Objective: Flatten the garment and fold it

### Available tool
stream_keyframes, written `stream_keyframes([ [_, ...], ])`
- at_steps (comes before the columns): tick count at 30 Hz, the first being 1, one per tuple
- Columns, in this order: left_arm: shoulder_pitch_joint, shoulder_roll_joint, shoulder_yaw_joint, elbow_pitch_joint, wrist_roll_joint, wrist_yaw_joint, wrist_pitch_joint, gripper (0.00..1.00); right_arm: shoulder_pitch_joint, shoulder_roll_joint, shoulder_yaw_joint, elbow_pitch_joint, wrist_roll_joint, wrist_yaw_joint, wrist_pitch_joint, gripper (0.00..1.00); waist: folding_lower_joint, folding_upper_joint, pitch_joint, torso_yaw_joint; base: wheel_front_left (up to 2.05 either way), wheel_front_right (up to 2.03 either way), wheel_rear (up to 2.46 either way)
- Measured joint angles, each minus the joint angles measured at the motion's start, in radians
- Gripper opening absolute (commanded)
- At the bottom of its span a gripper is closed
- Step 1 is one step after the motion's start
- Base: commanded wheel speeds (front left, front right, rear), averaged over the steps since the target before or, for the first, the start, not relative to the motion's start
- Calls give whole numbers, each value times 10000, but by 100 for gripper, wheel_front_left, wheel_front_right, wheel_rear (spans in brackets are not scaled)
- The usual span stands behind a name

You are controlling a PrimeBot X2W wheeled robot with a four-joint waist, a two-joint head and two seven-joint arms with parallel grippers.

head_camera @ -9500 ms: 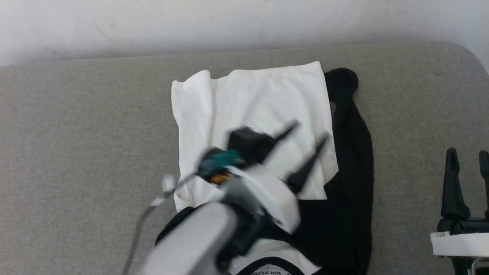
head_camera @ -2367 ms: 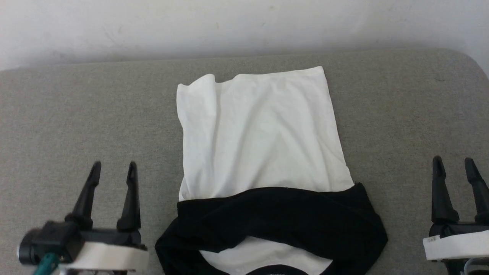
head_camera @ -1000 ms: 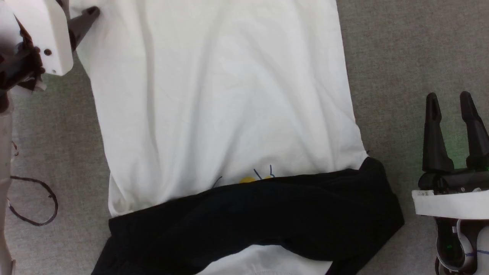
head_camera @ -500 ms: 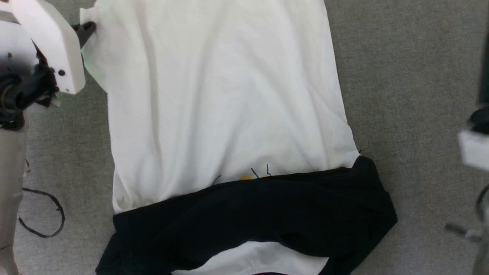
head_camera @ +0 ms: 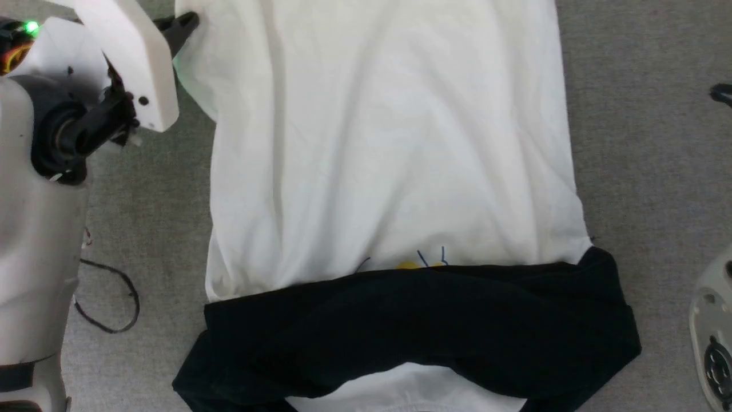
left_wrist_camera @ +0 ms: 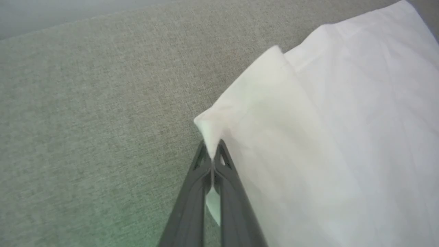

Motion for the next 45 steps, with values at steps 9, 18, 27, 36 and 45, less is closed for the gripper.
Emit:
stream_keyframes([
  [9,-510,-433,-320,92,-65,-111,-357,0,-267,522,-1149,3478,-1900,-2,1898,100,0,0,485,714,0,0,0],
  [18,-1105,-543,-495,-38,-199,-190,-522,0,113,616,-1367,3956,-2711,-2,2546,100,-1,0,1137,1219,0,0,0],
  [27,-1319,-660,-616,146,-286,-270,-775,0,91,596,-1181,3586,-2445,-2,3237,0,-2,0,1304,1463,0,0,0],
  [36,-1129,-539,-646,639,-263,-272,-1732,0,677,639,-1057,3317,-2150,-2,2337,0,0,0,701,1346,0,0,0],
  [45,-913,-121,-441,593,640,-274,-4778,0,1154,646,-1037,2828,-1478,-2,119,0,0,0,-403,1081,0,0,0],
])
